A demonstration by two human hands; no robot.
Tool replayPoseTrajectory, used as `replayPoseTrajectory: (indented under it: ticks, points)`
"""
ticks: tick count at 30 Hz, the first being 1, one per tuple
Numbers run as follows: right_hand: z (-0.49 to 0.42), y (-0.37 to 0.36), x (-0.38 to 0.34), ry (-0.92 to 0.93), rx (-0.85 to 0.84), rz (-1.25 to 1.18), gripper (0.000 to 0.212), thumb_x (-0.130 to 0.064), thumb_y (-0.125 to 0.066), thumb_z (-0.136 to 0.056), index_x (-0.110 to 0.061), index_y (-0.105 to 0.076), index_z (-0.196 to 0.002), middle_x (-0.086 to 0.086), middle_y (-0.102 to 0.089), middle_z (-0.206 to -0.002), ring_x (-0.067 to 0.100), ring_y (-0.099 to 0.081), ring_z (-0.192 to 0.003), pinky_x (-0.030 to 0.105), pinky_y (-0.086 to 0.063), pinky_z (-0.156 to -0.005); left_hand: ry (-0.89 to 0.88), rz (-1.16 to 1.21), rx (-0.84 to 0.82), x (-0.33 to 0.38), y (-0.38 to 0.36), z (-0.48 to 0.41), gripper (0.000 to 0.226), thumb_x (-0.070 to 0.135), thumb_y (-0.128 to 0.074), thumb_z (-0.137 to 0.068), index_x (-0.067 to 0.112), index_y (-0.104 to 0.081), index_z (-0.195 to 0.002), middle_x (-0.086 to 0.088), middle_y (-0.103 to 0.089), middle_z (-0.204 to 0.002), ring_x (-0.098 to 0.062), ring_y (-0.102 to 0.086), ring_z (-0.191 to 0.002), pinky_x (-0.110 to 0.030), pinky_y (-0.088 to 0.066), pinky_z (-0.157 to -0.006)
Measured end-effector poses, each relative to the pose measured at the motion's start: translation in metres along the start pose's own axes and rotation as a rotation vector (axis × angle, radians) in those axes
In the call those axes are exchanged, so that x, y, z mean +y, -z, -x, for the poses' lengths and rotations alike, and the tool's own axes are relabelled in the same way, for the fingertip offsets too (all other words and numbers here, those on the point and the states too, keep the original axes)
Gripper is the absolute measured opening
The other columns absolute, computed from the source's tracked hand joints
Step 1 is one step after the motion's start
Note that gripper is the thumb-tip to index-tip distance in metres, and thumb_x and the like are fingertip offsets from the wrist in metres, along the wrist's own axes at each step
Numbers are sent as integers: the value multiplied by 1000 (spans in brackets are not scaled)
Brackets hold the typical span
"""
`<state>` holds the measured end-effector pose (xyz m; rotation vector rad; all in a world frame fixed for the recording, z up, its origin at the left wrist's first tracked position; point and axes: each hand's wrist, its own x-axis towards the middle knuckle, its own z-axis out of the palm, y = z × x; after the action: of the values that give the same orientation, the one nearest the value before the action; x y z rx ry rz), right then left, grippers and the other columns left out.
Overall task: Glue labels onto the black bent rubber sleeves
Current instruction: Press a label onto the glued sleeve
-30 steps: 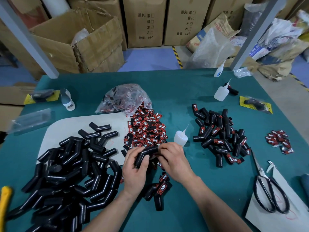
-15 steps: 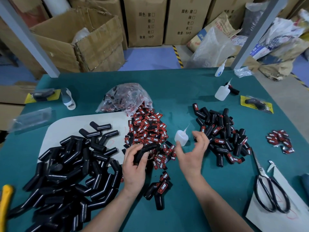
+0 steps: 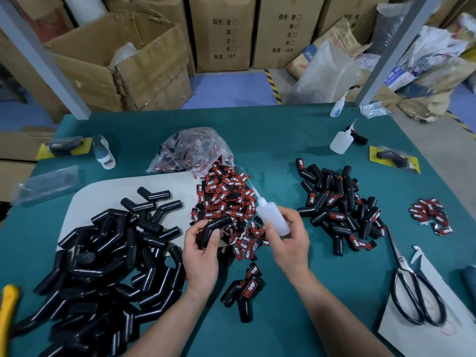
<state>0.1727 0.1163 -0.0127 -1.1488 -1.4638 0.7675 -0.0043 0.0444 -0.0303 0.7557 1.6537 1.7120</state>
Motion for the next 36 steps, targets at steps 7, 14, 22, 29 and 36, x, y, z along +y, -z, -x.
replayPoseTrajectory:
  ticks: [7,14,22,29,36]
  points:
    - [-2,2,8,-163,228,-388,25,-33,-77,-79,-26,-72,-103,-7,-66,-99,18,-62,-89,43,-51,-76,36,-33,-1,-4,2,-4,35,20,-75,-94,47,-68,-114,15,-75,-111,-6,-72,-105,-14,-54,-90]
    - [19,-1,1,97,223,-221,20,-52,-68,-88,-37,-58,-98,2,-65,-70,26,-65,-52,40,-53,-47,90,45,14,1,2,-5,34,45,-79,-84,44,-68,-116,0,-76,-115,-21,-72,-111,-39,-52,-100]
    - [17,2,-6,354,316,127,45,-57,-56,-92,-13,-52,-87,-2,-56,-71,12,-56,-62,2,-40,-60,46,23,30,10,-2,-3,45,9,-73,-95,53,-67,-105,17,-74,-110,-5,-70,-104,-13,-51,-91]
    - [14,1,-8,419,322,175,44,-55,-56,-93,-11,-51,-87,-1,-58,-74,15,-57,-62,8,-42,-52,35,21,40,13,-3,-1,45,8,-74,-93,51,-68,-103,12,-74,-111,-7,-70,-104,-17,-52,-94]
    - [13,1,-8,457,314,212,44,-54,-55,-94,-11,-51,-87,13,-61,-57,16,-57,-63,16,-42,-44,30,8,39,14,-3,0,41,10,-75,-93,48,-68,-105,12,-73,-112,-7,-69,-107,-16,-52,-94]
